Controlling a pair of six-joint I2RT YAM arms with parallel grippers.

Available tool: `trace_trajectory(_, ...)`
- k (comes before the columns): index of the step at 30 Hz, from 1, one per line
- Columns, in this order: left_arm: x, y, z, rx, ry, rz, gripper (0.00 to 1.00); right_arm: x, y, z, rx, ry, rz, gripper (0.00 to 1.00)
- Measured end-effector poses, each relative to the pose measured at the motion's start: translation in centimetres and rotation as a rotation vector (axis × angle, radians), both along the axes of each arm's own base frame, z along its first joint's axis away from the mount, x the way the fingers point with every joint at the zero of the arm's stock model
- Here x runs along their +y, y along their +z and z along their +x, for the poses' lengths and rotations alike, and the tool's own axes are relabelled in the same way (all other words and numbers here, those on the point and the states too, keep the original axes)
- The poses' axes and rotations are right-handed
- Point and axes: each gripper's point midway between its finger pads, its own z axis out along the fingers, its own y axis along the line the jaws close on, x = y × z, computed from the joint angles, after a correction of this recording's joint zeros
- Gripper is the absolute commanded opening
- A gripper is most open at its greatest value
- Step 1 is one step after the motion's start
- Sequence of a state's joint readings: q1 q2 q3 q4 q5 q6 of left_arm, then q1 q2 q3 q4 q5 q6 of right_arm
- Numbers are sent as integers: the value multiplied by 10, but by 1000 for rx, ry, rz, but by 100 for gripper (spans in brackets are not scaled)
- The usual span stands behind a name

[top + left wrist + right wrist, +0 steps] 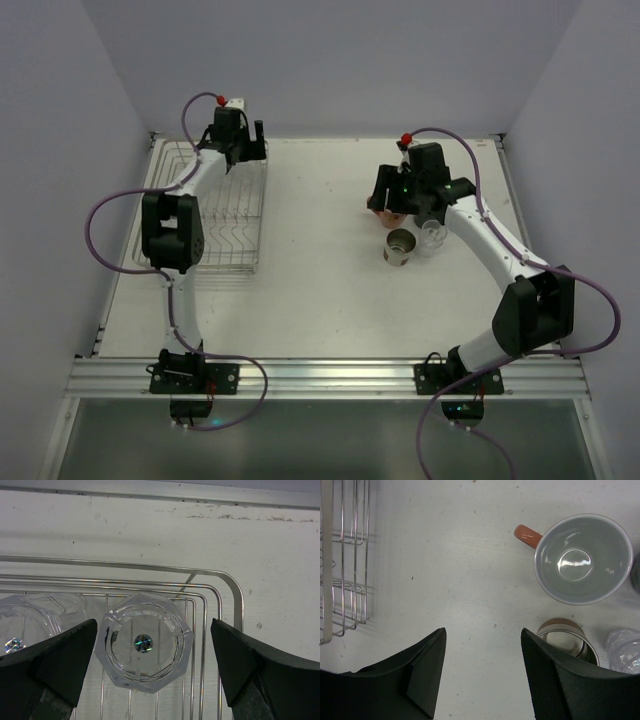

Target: Unload the cups from the dish rack

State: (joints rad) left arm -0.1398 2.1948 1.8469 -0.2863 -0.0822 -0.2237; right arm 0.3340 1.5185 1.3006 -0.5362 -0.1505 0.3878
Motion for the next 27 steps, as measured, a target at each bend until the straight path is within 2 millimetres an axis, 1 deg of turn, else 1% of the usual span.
trace_trajectory(4,2,1,4,-7,10,7,100,0,0,0,-1,0,0,64)
trace_trajectory(5,2,2,5,-10,14,9,98,0,0,0,-1,0,0,64)
trace_trajectory(8,3,2,6,-11,19,12,89,0,0,0,0,0,-1,64)
trace_trajectory(19,4,-5,7,10,22,18,88,0,-2,-1,4,1,-2,64)
trace_trajectory(23,4,-5,7,10,23,16,75,0,-3,-2,6,1,-3,64)
trace_trajectory(25,4,-6,6,11,23,19,75,0,-5,-2,9,1,-4,64)
trace_trajectory(27,4,-6,6,11,24,20,80,-1,-5,-2,9,0,-4,64)
